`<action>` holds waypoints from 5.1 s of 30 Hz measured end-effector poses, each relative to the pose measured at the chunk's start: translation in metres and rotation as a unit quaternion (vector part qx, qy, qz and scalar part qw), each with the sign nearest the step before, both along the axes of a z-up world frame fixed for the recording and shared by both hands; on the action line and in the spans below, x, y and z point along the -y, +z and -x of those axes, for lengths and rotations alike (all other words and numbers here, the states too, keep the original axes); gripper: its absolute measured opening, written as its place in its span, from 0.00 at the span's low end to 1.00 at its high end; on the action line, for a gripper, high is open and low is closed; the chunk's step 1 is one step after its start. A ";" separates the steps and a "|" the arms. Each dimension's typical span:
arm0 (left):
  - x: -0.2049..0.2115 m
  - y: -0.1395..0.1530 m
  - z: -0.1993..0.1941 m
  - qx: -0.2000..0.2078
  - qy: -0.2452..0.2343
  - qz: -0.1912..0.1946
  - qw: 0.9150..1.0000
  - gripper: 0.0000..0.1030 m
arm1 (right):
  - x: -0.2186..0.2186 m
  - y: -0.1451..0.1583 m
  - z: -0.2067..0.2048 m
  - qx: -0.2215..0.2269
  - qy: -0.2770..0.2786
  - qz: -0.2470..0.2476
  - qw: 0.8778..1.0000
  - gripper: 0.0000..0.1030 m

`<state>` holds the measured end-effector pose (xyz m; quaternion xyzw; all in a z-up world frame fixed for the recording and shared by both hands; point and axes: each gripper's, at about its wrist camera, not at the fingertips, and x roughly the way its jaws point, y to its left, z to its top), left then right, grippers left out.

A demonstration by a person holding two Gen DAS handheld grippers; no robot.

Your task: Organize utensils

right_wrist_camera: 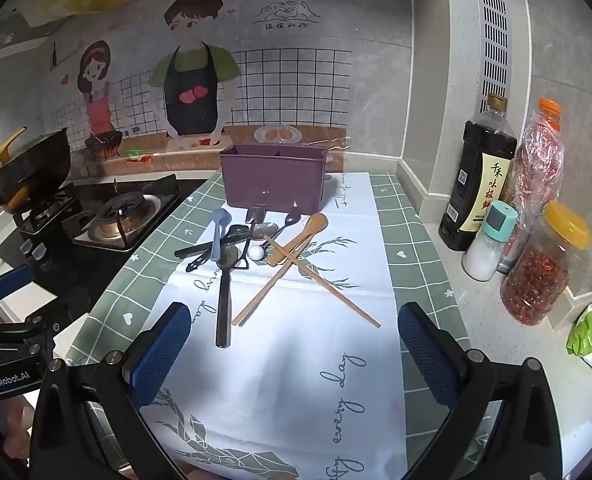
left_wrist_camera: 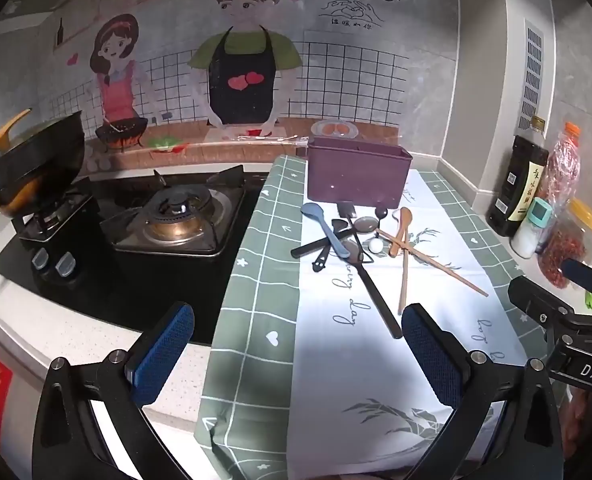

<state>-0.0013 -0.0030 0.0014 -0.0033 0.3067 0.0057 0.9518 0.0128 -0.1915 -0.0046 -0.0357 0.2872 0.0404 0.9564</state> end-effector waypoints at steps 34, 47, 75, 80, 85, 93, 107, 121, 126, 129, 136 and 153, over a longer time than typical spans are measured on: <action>0.003 0.009 0.015 0.028 -0.006 0.019 0.999 1.00 | 0.006 0.004 0.014 0.020 -0.009 -0.002 1.000 1.00; 0.005 0.008 0.017 0.024 -0.009 0.019 0.999 1.00 | 0.006 0.003 0.015 0.017 -0.009 -0.005 1.000 1.00; 0.012 0.010 0.014 0.021 -0.016 0.017 1.000 1.00 | 0.009 0.001 0.015 0.014 -0.010 -0.014 1.000 1.00; 0.012 0.010 0.014 0.021 -0.016 0.016 1.000 1.00 | 0.009 0.000 0.014 0.013 -0.011 -0.014 1.000 1.00; 0.015 0.008 0.012 0.017 -0.017 0.015 1.000 1.00 | 0.011 -0.002 0.012 0.010 -0.010 -0.014 1.000 1.00; 0.014 0.004 0.000 0.005 -0.023 0.021 1.000 1.00 | 0.010 -0.004 0.008 0.009 -0.013 -0.007 1.000 1.00; 0.006 0.000 -0.070 0.000 -0.023 0.004 1.000 1.00 | 0.018 -0.008 -0.051 -0.007 -0.038 0.036 0.999 1.00; 0.004 -0.030 -0.227 -0.119 -0.060 0.053 0.990 0.74 | 0.042 -0.046 -0.134 -0.106 -0.062 -0.009 0.992 1.00; 0.009 -0.055 -0.296 -0.190 -0.030 0.052 0.980 0.75 | 0.036 -0.059 -0.152 -0.123 -0.071 0.027 0.989 1.00; 0.006 -0.072 -0.320 -0.222 -0.009 0.063 0.973 0.74 | 0.031 -0.061 -0.160 -0.119 -0.065 0.048 0.990 1.00; 0.027 -0.097 -0.347 -0.233 -0.008 0.030 0.972 0.60 | 0.029 -0.066 -0.182 -0.123 -0.078 0.084 0.986 1.00; -0.036 -0.036 -0.242 -0.098 -0.045 0.093 0.990 0.34 | -0.045 -0.054 -0.255 -0.115 0.067 0.014 0.991 0.84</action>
